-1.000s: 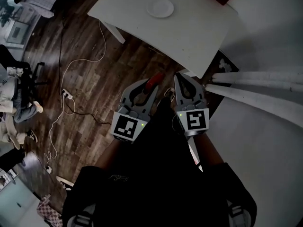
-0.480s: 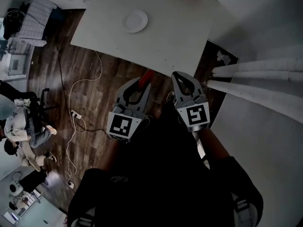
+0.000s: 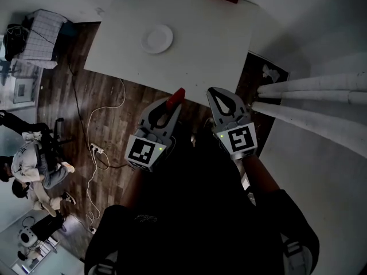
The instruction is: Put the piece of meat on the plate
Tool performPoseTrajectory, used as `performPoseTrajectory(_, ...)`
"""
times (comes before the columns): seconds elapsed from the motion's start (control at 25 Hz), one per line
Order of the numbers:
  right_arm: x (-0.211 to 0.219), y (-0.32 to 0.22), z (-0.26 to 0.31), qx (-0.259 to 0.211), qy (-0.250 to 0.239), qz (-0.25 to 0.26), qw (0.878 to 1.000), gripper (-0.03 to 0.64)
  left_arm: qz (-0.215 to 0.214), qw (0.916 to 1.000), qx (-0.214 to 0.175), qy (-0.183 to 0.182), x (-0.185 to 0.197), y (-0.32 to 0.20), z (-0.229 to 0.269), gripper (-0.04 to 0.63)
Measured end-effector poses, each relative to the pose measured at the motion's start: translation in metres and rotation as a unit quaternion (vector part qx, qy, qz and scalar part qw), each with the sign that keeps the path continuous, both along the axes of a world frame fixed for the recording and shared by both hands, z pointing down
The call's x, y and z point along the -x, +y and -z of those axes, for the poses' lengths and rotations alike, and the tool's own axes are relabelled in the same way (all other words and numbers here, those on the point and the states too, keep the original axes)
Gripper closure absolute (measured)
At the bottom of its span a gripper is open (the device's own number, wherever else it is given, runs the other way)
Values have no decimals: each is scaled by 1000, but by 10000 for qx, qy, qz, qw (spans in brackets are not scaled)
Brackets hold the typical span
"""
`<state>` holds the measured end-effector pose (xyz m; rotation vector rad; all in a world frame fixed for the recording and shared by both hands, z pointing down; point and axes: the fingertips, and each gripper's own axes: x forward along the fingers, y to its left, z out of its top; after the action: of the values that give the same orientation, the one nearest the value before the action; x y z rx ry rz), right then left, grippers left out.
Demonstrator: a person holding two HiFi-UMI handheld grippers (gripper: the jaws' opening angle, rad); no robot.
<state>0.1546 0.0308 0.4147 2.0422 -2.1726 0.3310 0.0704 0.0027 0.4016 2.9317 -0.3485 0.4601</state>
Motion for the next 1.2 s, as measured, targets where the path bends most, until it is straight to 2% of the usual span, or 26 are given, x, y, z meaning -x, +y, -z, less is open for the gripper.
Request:
performPoseTrajectory(0.2,3,-21,4,-118,-45,379,9992,595,-665,9978,-84,11,-1,-23,2,508)
performPoseTrajectory(0.28,4,-33,9,-125,113,598,9981,595,-1001,9948,-184,-20,-1,-35,5,508)
performPoseTrajectory(0.4,11,-49,17,-145,328,1158,9926,595,-1533,9870,-476,-105,-8,-52,8,508)
performPoseTrajectory(0.48,21,-58,22,-139,349,1656,9855,595,-1974,9769,-813,-59,-11,-58,15,508)
performPoseTrajectory(0.6,36,-68,21,144,910,2474,9645,594,-2670,9546,-1303,-204,-7,-59,13,508)
performPoseTrajectory(0.68,43,-72,15,368,1189,2878,9496,589,-2956,9446,-1390,-331,-2,-59,7,508)
performPoseTrajectory(0.72,46,-75,12,470,1251,3041,9432,554,-3025,9427,-1367,-337,-1,-60,4,508)
performPoseTrajectory(0.76,49,-77,9,568,1318,3195,9367,473,-3056,9422,-1334,-322,0,-61,3,508)
performPoseTrajectory(0.8,52,-79,7,661,1417,3335,9297,443,-3066,9422,-1316,-308,1,-63,1,508)
performPoseTrajectory(1.04,74,-99,-6,830,1995,3908,8947,442,-3146,9380,-1414,-358,10,-70,-8,508)
performPoseTrajectory(1.2,90,-110,-14,797,2404,4385,8623,445,-3288,9318,-1478,-414,13,-74,-12,508)
